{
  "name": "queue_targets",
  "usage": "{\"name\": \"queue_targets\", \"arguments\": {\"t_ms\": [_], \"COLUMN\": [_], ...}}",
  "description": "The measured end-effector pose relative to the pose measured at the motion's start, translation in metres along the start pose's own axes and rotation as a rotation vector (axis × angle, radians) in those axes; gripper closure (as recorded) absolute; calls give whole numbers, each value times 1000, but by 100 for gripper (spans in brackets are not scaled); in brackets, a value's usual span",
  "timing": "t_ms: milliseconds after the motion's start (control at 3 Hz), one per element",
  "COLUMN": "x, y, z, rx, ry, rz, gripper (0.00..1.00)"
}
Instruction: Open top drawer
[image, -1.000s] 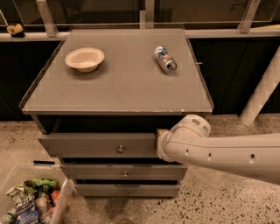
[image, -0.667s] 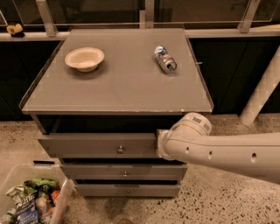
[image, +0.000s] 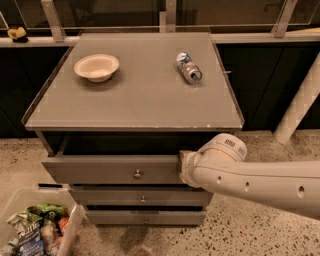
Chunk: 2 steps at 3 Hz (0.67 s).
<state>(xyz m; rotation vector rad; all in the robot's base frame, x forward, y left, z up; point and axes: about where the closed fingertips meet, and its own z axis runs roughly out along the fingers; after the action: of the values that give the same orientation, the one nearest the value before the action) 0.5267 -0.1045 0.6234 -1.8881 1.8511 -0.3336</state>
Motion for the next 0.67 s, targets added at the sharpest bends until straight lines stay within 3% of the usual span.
{"name": "queue_targets", "arguments": {"t_ms": [667], "x": [1], "y": [1], "z": [0], "rx": [0], "ry": [-2], "rz": [-1], "gripper": [100]}}
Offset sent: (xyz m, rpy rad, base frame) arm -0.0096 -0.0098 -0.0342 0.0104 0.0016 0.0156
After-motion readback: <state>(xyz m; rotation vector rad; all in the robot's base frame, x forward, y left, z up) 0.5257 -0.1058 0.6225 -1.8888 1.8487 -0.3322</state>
